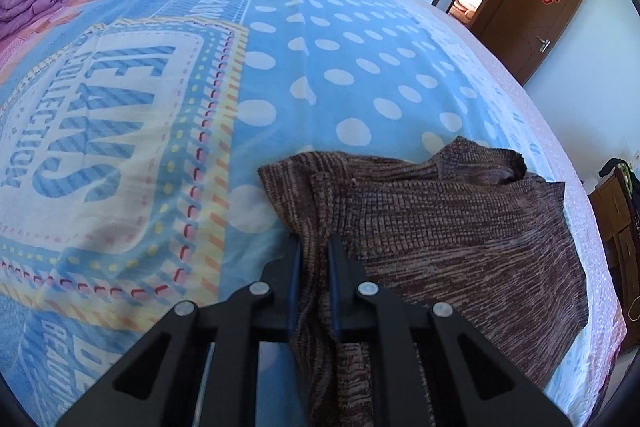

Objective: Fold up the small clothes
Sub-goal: 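Grasp the folded sweater edge with the left tool while the right tool grasps beside it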

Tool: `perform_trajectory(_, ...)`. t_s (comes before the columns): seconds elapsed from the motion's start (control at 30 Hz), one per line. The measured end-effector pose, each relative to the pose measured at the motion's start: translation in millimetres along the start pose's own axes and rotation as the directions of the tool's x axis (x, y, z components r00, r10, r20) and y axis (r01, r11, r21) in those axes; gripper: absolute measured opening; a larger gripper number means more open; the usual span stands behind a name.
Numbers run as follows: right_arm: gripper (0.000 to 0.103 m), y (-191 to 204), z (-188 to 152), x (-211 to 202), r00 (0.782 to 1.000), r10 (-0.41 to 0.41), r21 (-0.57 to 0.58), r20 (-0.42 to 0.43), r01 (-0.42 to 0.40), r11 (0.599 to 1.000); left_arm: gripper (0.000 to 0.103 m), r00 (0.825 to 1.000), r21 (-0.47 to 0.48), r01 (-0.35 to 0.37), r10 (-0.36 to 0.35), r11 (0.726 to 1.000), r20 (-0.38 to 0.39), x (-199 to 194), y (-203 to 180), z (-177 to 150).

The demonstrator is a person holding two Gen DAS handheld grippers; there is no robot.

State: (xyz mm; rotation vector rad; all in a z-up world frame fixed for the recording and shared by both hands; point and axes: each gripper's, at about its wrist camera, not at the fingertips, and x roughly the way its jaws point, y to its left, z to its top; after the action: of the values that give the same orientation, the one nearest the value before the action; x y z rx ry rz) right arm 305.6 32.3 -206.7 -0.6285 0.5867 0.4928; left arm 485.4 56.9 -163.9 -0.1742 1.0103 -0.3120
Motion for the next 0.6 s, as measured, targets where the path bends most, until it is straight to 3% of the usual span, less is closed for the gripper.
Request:
perform_trajectory(0.37,0.008,-57,-7,-42,0.995,0.043,0.178,0.089,-0.058,0.982,0.012,0.996,-0.003,0.058,-0.058,0.998,0.067,-51,-39,20)
perform_trajectory(0.6,0.008,-109,-35,-75,0.986,0.061,0.367,0.153,-0.114,0.923,0.012,0.991,0.003,0.094,-0.094,0.996,0.096,-67,-77,30)
